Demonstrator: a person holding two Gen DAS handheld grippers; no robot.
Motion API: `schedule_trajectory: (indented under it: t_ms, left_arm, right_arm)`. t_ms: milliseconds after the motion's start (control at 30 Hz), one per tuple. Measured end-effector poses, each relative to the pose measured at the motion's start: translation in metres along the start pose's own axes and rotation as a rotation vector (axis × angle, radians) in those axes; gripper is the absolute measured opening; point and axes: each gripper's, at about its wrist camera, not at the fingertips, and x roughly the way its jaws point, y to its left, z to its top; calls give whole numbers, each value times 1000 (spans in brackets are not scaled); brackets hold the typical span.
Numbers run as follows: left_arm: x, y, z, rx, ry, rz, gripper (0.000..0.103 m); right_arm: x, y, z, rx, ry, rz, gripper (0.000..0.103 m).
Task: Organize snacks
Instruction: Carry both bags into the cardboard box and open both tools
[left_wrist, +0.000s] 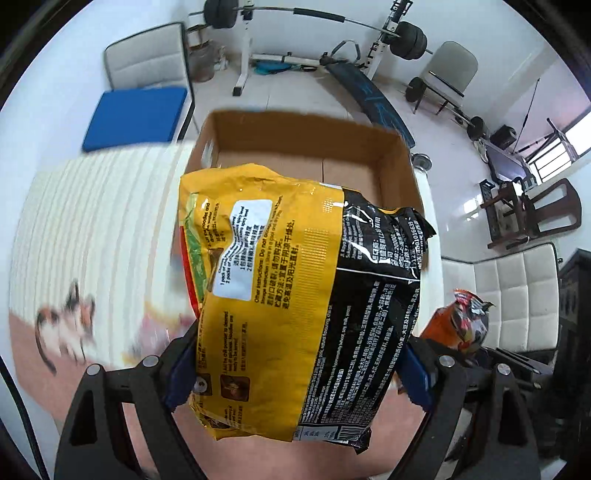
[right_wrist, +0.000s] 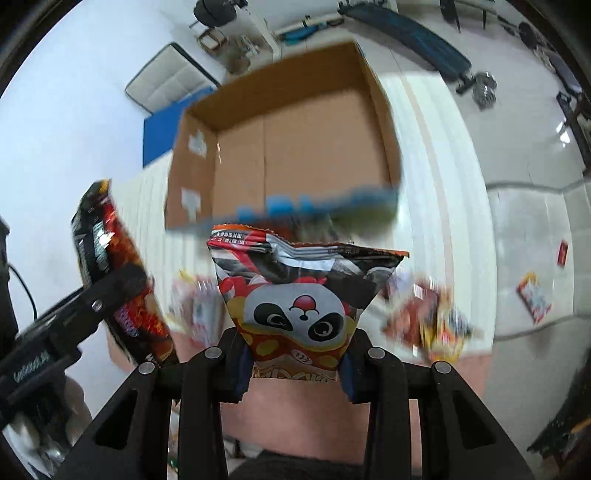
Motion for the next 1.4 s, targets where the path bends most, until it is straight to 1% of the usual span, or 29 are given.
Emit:
schedule_trajectory:
  t_ms: [100,133,200,233,333,400,433,500,567,667,767,800,833,867,900,1000,1033,1167,1233,1400]
  left_arm:
    - [26,11,56,27,25,5,90]
    - [41,14,77,29,58,-4,90]
    - [68,25,106,16,102,-27,90]
    - [79,26,116,12,122,-31,90]
    - [121,35,147,3,183,-42,90]
    - [146,41,161,-3,224,-57,90]
    - [152,40,166,-7,236,-57,90]
    - [170,41,176,-9,265,-59,90]
    - [184,41,182,-4,283,-59,90]
    - [197,38,190,-2,302,-52,90]
    - [203,33,191,10,336,-46,90]
    - [203,32,193,16,340,-47,90]
    - [205,33,193,24,341,-40,90]
    - [206,33,194,28,341,-30,91]
    - [207,32,194,32,344,-21,91]
    - [210,33,191,34,361,-10,91]
    - [209,33,188,36,361,-13,92]
    - [196,35,184,28,324,-15,93]
    - [188,36,183,29,310,-28,93]
    - [158,36,177,43,256,-25,93]
  right_arm:
    - [13,11,50,-7,-18,-28,40]
    - [22,13,65,-6,-12,-32,40]
    - [42,15,93,-3,5,-39,40]
    - [56,15,109,-4,17,-54,40]
    - [89,12,139,-6,55,-77,40]
    - [113,9,156,-5,78,-95,40]
    - [122,6,164,-7,91,-105,40]
    - [130,5,174,-6,106,-114,40]
    - [145,4,183,-11,121,-132,40]
    - [158,4,192,-12,146,-123,40]
    - [167,9,196,-45,174,-143,44]
    - [169,11,197,-54,179,-156,54]
    - [172,14,200,-57,183,-163,75]
    - [173,14,200,-57,189,-164,85]
    - [173,14,199,-51,190,-163,90]
    - [168,16,197,-39,186,-169,91]
    - [167,16,195,-37,185,-170,92]
    - [159,15,188,-33,176,-172,94]
    - [157,16,186,-27,164,-167,94]
    - [134,26,171,-65,121,-185,94]
